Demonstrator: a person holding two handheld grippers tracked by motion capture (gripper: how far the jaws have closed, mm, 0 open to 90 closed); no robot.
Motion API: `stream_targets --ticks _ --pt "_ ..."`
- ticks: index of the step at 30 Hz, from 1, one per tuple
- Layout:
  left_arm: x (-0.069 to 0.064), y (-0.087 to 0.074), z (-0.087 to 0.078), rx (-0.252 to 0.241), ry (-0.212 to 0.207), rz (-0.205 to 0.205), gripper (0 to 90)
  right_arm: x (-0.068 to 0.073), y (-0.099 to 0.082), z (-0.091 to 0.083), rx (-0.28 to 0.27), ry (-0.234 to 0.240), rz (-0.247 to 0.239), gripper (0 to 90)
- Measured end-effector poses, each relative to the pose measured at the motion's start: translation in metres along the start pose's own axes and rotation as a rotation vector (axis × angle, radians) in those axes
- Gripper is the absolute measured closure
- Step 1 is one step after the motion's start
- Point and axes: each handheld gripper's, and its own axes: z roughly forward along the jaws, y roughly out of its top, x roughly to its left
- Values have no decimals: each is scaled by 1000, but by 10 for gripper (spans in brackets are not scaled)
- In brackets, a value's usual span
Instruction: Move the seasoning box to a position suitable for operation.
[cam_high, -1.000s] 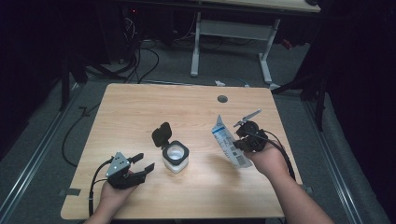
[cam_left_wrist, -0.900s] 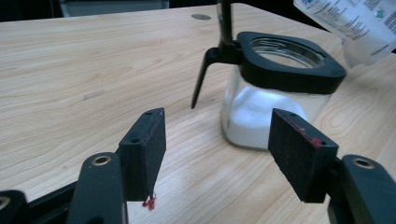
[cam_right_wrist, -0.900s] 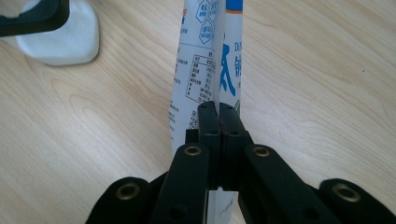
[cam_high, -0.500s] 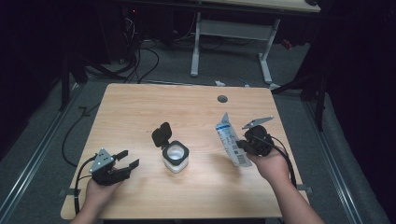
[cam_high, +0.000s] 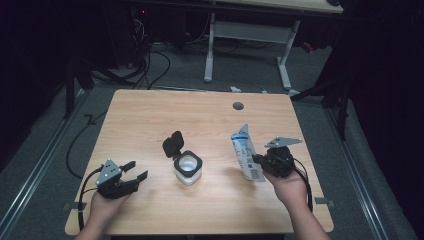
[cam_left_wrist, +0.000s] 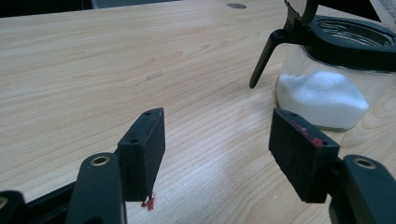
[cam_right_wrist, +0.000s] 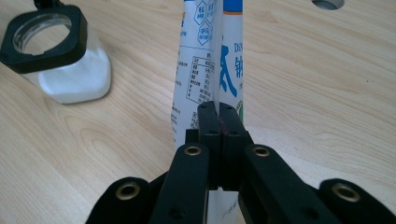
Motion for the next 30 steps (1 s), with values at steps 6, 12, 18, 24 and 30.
stream_targets --ticks 6,12,18,24,30 --pt "-1 0 0 2 11 13 359 -1 -10 -4 -84 -7 13 900" --pt "-4 1 -3 27 36 47 343 2 -18 -2 -149 -23 12 900" --pt "-5 0 0 45 51 66 333 7 -26 1 -202 -25 1 900" --pt "-1 1 -4 37 61 43 345 10 -35 2 -278 -27 14 900" --pt "0 -1 -4 46 90 44 340 14 -43 5 -346 -60 9 900"
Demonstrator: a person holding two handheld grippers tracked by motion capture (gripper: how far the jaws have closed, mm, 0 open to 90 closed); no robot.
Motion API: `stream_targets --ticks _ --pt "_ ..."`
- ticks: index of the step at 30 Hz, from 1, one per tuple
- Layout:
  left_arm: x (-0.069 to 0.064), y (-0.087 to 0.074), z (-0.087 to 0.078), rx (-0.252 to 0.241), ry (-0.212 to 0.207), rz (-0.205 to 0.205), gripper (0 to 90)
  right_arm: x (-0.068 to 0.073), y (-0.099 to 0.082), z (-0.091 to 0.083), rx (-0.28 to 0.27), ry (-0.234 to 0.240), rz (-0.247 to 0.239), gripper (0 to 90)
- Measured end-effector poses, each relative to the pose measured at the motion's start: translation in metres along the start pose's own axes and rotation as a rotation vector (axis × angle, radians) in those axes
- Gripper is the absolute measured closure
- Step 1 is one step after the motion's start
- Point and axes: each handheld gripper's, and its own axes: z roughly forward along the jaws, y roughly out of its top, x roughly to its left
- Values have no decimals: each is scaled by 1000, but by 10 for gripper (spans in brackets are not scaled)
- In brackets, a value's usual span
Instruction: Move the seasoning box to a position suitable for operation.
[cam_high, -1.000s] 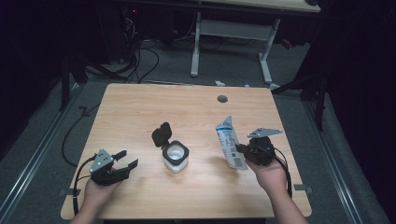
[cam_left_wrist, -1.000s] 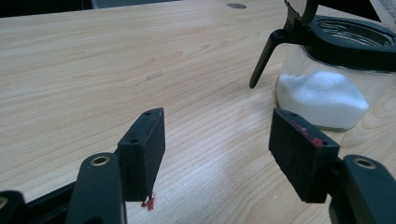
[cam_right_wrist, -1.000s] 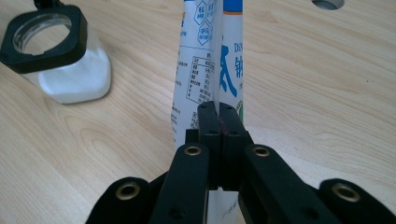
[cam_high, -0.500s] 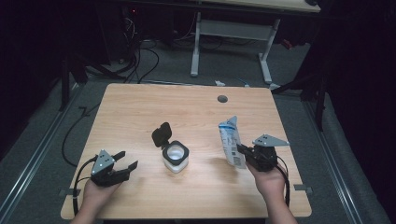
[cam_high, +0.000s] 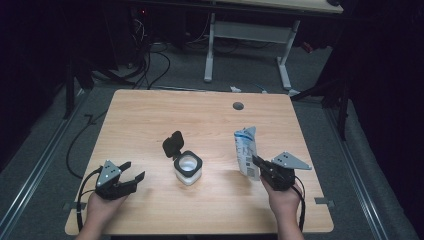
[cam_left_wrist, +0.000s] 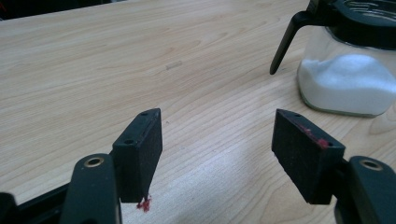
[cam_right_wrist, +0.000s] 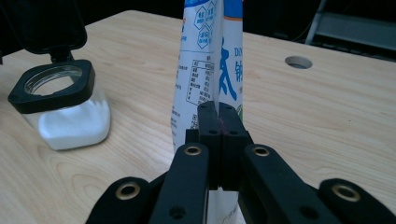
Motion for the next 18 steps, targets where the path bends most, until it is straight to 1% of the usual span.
stream_targets --ticks 5,6,8,10,12,18 --pt "1 -4 -3 12 21 1 332 -2 -7 -6 -68 -5 25 900" --pt "1 -4 -3 12 25 0 329 -3 -8 -6 -72 0 32 900" --pt "2 -5 -5 16 35 3 324 -4 -9 -6 -72 -7 21 900" --pt "2 -7 -8 14 38 -4 324 -6 -12 -6 -77 -3 34 900" --pt "2 -8 -10 18 39 -3 324 -8 -14 -3 -73 -7 38 900" --pt "3 -10 -16 9 42 -26 325 -17 -18 4 -62 -15 51 900"
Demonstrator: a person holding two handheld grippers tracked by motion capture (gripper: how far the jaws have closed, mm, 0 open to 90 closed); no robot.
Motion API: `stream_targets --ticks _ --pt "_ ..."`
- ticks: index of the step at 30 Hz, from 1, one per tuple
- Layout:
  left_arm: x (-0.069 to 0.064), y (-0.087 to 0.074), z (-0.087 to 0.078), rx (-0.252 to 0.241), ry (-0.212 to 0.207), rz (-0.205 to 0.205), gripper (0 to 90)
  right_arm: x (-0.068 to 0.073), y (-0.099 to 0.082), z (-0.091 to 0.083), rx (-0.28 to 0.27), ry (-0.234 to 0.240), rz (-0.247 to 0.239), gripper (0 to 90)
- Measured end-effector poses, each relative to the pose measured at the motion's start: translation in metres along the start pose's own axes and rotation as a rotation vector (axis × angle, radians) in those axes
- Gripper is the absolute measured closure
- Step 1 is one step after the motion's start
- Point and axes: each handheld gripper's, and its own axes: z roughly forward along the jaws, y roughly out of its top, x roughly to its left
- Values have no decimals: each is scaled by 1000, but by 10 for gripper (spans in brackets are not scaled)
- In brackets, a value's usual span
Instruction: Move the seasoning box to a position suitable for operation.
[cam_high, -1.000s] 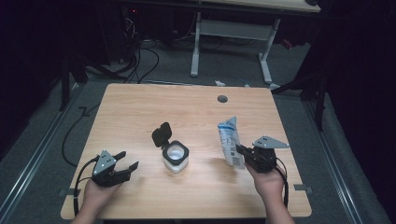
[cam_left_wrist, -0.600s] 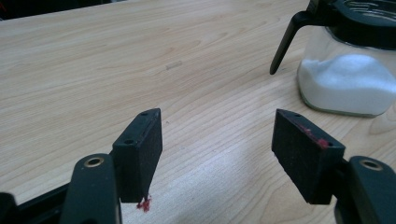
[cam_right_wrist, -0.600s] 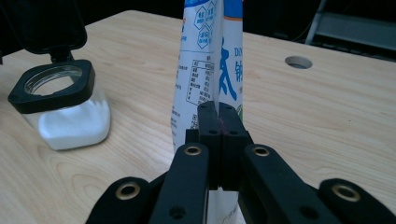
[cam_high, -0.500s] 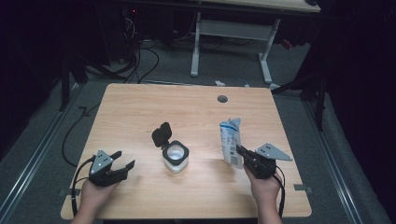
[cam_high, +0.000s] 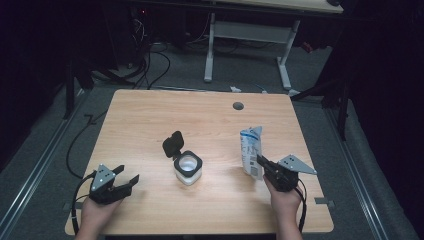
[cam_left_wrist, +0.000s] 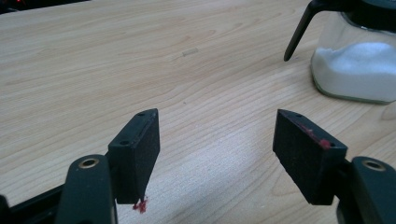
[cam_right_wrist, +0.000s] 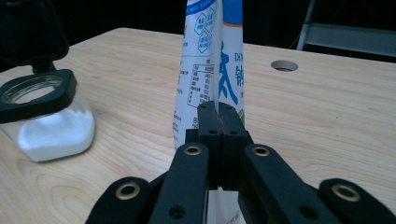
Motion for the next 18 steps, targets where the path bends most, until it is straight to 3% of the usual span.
stream_targets --ticks 10,18 --pt "1 -5 -3 30 5 14 326 -28 -1 2 -15 -63 27 900" --pt "1 -3 -7 19 16 3 326 -30 2 9 -24 -55 30 900"
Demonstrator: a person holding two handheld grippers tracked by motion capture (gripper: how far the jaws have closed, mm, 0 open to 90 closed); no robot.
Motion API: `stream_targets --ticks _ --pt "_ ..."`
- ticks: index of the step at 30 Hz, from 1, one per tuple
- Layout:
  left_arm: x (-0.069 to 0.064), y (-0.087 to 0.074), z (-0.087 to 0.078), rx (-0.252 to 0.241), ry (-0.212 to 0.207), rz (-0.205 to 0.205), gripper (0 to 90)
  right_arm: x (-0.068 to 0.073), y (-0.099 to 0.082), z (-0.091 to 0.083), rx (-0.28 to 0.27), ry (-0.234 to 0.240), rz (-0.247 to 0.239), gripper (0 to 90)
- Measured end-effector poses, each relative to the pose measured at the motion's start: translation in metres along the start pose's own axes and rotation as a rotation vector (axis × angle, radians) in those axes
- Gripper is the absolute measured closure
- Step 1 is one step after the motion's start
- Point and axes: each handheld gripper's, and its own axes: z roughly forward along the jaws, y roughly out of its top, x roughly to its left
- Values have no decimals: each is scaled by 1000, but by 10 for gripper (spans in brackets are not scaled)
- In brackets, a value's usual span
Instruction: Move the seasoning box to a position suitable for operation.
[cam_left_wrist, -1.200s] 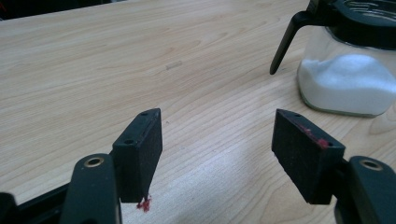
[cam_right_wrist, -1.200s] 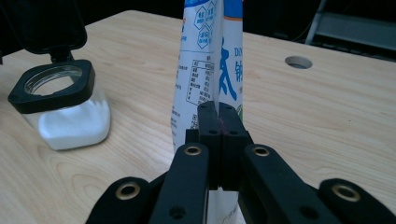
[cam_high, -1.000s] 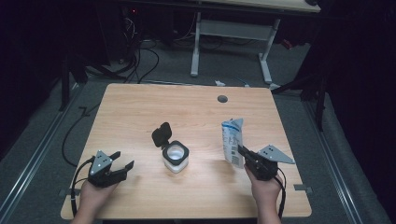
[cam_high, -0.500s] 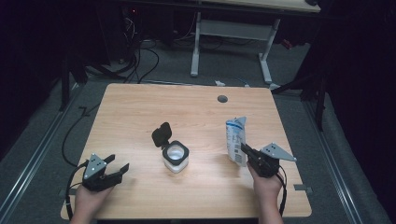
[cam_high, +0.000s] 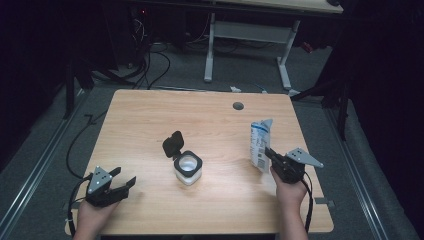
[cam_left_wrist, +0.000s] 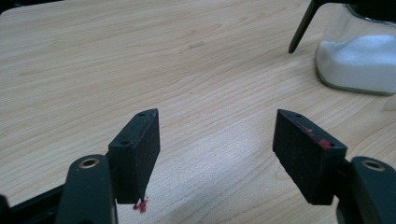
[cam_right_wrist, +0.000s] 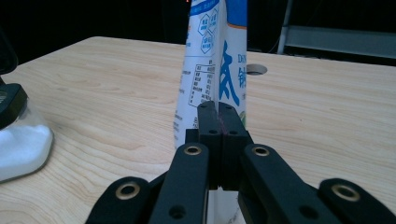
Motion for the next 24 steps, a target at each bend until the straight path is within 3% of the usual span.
stream_targets --ticks 17,24 --pt "1 -3 -6 -3 10 -9 325 4 0 21 12 26 -12 900" --pt "1 -2 -6 -8 0 -10 325 5 -4 18 4 20 -12 899"
